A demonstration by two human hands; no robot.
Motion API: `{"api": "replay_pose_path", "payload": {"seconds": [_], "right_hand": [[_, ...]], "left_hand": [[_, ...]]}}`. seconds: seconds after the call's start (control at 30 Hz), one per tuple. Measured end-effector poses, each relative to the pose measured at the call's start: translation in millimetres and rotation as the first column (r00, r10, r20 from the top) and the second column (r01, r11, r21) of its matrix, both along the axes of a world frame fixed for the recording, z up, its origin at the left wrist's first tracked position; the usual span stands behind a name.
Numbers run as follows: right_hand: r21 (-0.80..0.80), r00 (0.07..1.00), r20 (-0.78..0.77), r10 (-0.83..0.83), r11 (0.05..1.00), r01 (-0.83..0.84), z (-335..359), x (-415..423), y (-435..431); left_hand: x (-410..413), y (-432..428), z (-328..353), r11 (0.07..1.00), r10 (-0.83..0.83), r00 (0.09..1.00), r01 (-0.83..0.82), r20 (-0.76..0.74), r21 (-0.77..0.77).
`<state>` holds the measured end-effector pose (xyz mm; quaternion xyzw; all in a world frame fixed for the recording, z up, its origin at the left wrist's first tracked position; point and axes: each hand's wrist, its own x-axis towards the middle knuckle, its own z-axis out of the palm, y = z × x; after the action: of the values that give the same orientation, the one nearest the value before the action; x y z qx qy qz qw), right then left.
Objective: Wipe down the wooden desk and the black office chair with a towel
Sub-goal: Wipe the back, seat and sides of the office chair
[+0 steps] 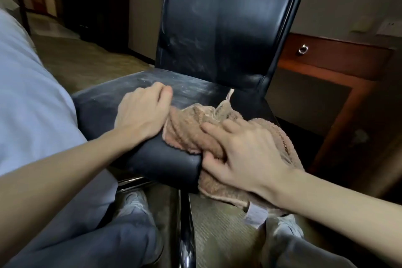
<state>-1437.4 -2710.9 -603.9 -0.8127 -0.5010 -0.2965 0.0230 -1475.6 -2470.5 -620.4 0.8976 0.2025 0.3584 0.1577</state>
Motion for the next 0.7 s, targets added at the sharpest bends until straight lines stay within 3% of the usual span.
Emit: {"api": "replay_pose_path", "payload": {"seconds": [0.13, 0.2, 0.3, 0.4, 0.47, 0.53, 0.6, 0.63, 0.7], "right_hand": [[-0.240, 0.952, 0.251, 0.174, 0.964, -0.113, -24, -9, -31], [-0.334, 0.905, 0.326, 0.274, 0.929, -0.161, -33, -3, -45], [-0.348, 0.869, 0.328, 0.370, 0.903, -0.253, -34, 16, -57], [-0.333, 0.856, 0.267, 0.443, 0.876, -0.349, -21, 37, -65], [-0.251, 0.884, 0.233, 0.405, 0.904, -0.347, -8, 52, -67], [-0.018, 0.946, 0.164, 0.278, 0.960, -0.279, 8, 66, -63], [0.242, 0.985, 0.026, 0.169, 0.955, -0.170, 28, 78, -50], [0.298, 0.991, -0.039, 0.126, 0.948, -0.109, 38, 85, -42], [0.191, 0.988, -0.155, -0.001, 0.981, 0.031, 52, 99, -23]], "left_hand": [[-4, 4, 3, 0.989, 0.000, 0.996, 0.012, 0.084, -0.149], [-5, 0, 3, 0.990, 0.002, 0.996, 0.011, 0.094, -0.143], [-4, -8, 5, 0.997, -0.044, 0.996, 0.048, 0.077, -0.053], [-7, 5, 10, 0.988, 0.013, 1.000, -0.014, 0.009, 0.153], [-11, 30, 15, 0.984, 0.148, 0.986, -0.140, -0.073, 0.112], [-14, 48, 17, 0.966, 0.257, 0.947, -0.254, -0.195, 0.041], [-12, 47, 15, 0.967, 0.251, 0.937, -0.251, -0.244, 0.031], [-11, 41, 14, 0.976, 0.219, 0.946, -0.211, -0.239, 0.059], [-12, 26, 14, 0.988, 0.102, 0.975, -0.077, -0.196, 0.133]]}}
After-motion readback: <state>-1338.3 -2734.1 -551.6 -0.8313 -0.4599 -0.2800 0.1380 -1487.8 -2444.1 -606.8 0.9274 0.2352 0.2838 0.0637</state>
